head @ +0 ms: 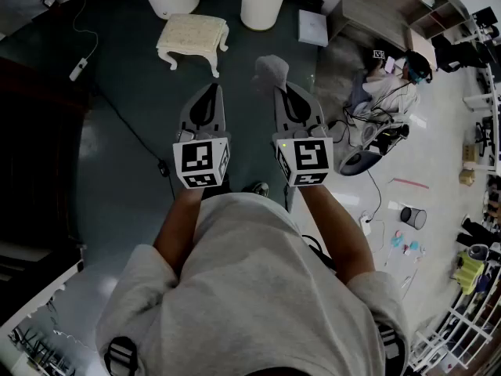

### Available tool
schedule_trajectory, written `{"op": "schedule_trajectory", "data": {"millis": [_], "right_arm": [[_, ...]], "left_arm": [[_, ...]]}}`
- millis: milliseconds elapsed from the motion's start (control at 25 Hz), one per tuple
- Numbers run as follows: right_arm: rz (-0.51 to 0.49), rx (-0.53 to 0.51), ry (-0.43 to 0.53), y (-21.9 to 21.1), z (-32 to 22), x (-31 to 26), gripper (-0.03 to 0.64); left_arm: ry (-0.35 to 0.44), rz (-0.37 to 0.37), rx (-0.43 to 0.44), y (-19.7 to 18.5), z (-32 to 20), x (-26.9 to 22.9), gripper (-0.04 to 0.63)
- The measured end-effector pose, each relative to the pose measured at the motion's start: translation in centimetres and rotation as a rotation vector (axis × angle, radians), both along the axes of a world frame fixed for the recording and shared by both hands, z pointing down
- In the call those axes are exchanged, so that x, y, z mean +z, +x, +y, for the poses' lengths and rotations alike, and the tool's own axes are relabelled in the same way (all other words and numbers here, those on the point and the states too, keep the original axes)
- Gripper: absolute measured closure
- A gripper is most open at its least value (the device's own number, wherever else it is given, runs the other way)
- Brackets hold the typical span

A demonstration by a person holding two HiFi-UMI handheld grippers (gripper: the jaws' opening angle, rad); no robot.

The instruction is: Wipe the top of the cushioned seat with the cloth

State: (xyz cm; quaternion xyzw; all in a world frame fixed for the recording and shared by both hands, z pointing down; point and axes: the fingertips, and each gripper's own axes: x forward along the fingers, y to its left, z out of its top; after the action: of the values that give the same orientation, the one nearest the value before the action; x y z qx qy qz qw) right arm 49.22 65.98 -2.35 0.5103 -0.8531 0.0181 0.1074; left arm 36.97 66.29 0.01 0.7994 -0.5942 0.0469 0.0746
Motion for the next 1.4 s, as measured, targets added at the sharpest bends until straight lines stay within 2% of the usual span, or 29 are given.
{"op": "schedule_trajectory", "data": {"millis": [280,640,840,1080,1240,1400], "right_arm": [[0.019,-0.032,-0.022,-3.7,-2.2,1.6,0.603],[0.110,-0.130,-0.097,-13.6,-5.7,4.7,0.603],[0.141,-0.126,-0.127,-16.4,-7.3,5.3,0.603],[0.161,-0.117,-0.166,-17.4,-8.9,6.5,0.603],[0.175,-0.131,-0.195,-17.5,-10.9,7.3,0.603],[0.162,-0.133,-0.220,-17.4,-13.6,8.5,0.603]], "left_arm": [[-0.041,-0.016,0.017,-3.3,-2.1,2.2,0.581],[-0.113,-0.023,-0.007,-14.0,-4.7,5.0,0.581],[-0.141,-0.021,0.009,-18.3,-6.2,5.8,0.581],[-0.185,-0.029,0.161,-18.2,-7.9,7.4,0.581],[-0.217,0.000,0.158,-18.1,-10.1,8.0,0.581],[-0.235,-0.015,0.148,-18.1,-12.0,8.9,0.581]]}}
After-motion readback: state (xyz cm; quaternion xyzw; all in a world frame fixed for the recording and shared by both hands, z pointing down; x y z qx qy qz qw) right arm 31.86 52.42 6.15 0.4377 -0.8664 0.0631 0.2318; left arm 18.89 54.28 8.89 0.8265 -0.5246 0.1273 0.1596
